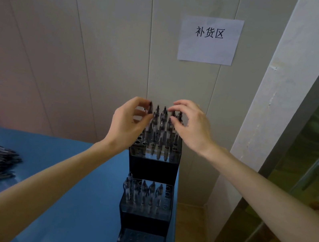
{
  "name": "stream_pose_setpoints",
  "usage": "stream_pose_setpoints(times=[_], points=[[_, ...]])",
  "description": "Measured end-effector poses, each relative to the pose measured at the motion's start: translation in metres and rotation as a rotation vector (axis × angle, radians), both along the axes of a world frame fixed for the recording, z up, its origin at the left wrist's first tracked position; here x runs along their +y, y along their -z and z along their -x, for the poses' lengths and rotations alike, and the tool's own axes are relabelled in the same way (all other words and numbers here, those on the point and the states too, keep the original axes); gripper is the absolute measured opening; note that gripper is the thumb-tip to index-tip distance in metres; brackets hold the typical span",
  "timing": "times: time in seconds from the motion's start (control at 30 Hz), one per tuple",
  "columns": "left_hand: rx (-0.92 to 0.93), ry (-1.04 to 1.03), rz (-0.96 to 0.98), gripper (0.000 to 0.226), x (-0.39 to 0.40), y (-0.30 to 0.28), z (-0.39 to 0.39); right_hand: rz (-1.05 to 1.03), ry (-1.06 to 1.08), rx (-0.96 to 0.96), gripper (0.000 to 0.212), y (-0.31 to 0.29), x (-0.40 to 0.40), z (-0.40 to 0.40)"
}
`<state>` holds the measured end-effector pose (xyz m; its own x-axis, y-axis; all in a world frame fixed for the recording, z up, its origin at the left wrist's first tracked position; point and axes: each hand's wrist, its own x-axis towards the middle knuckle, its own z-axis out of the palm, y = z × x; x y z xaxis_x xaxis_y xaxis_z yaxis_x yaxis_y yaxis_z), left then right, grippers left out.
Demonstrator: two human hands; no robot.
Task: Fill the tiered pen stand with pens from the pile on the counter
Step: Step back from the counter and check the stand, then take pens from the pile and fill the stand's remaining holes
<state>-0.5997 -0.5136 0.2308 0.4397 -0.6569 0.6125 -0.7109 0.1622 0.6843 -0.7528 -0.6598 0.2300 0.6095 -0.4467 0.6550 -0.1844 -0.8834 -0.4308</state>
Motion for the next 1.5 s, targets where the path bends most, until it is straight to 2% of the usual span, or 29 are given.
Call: stream_pose_setpoints(times=[0.4, 0.57, 0.67, 0.73, 0.87, 0.93, 1.07, 1.23, 1.3, 1.5], points=[[-0.066, -0.110, -0.160, 0.021, 0.015, 0.038, 0.004, -0.083, -0.061, -0.006, 0.032, 0.009, 0.006, -0.003], [-0.170, -0.209, -0.207, 0.028, 0.019, 0.037, 0.007, -0.017, -0.001, 0.164, 0.046, 0.001, 0.016, 0.002], [-0.154, -0.246, -0.257, 0.041, 0.025, 0.028, 0.008, 0.001, 0.059, 0.251, 0.054, -0.006, 0.023, 0.009], [-0.264, -0.269, -0.352, 0.047, 0.036, 0.022, 0.009, 0.035, 0.106, 0.303, 0.056, -0.012, 0.031, 0.015], [-0.783, -0.372, -0.629, 0.062, 0.073, 0.013, 0.003, 0.157, 0.208, 0.387, 0.060, -0.014, 0.055, 0.035], [-0.903, -0.407, -0.757, 0.066, 0.093, 0.015, 0.001, 0.207, 0.246, 0.419, 0.061, -0.007, 0.071, 0.043], [-0.791, -0.447, -0.914, 0.075, 0.142, 0.031, 0.003, 0.247, 0.236, 0.482, 0.064, 0.014, 0.114, 0.052], [-0.761, -0.464, -1.023, 0.079, 0.210, 0.044, -0.007, 0.324, 0.174, 0.592, 0.069, 0.037, 0.178, 0.043], [-0.743, -0.461, -1.058, 0.078, 0.237, 0.049, -0.017, 0.385, 0.160, 0.614, 0.071, 0.043, 0.202, 0.029], [-0.628, -0.434, -1.170, 0.072, 0.321, 0.068, -0.075, 0.388, 0.049, 0.695, 0.073, 0.071, 0.266, -0.049]])
